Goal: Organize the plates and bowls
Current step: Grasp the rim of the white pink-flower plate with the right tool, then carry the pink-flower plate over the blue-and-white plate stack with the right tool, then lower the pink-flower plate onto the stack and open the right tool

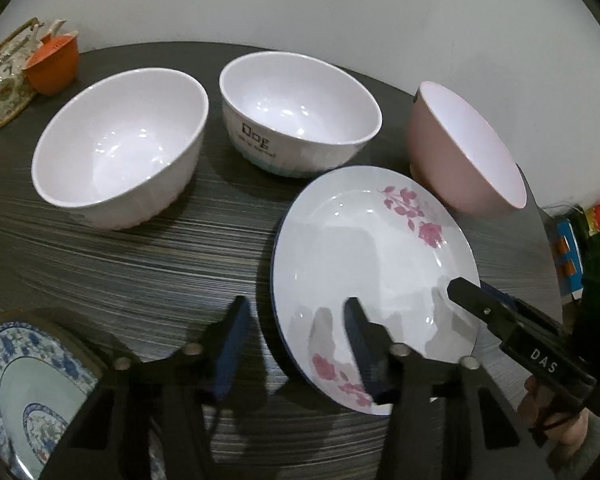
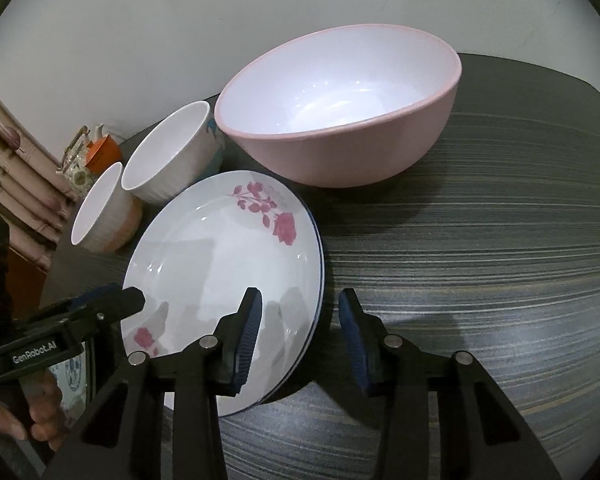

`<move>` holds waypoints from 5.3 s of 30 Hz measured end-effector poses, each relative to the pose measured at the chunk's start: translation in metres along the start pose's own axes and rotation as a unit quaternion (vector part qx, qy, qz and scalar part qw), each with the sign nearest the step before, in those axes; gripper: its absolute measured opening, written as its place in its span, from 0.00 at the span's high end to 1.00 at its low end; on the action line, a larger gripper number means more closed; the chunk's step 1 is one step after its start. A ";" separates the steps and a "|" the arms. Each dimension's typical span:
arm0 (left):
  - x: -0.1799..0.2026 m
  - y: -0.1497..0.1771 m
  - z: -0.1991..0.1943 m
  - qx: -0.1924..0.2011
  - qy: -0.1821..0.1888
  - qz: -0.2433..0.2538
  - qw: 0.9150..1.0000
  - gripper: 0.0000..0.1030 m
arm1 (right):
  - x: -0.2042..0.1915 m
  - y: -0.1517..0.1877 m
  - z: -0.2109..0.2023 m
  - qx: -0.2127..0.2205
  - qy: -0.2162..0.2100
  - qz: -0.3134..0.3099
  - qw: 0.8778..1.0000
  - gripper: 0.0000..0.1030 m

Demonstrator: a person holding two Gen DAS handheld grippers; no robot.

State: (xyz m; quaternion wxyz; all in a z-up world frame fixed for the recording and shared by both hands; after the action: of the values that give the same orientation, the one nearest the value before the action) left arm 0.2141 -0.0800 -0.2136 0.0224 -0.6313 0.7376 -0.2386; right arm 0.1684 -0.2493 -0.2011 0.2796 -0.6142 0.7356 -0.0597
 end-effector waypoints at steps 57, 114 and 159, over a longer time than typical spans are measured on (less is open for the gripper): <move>-0.004 0.008 -0.022 -0.010 -0.011 0.018 1.000 0.81 | -0.030 0.007 -0.018 0.011 -0.014 -0.012 1.000 0.87; -0.200 0.110 -0.111 -0.008 -0.091 -0.148 0.985 0.81 | -0.238 0.080 0.034 -0.057 -0.068 -0.150 0.985 0.87; -0.212 0.120 -0.113 -0.030 -0.160 -0.146 0.976 0.80 | -0.251 0.098 0.043 -0.091 -0.044 -0.170 0.980 0.75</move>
State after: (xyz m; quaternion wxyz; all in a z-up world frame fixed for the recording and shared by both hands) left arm 0.1089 0.1672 -0.2165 0.0866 -0.7625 0.6312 -0.1130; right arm 0.1267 0.0204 -0.1946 0.2401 -0.7554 0.6095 -0.0124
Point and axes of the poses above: each gripper's, at about its wrist camera, not at the fingertips, and z roughly the way its jaws point, x to its right, y to its underside, the point moved 8 cm from there along z, roughly the way its jaws point, and after that the axes turned 3 degrees about z, right-handed, at the moved point
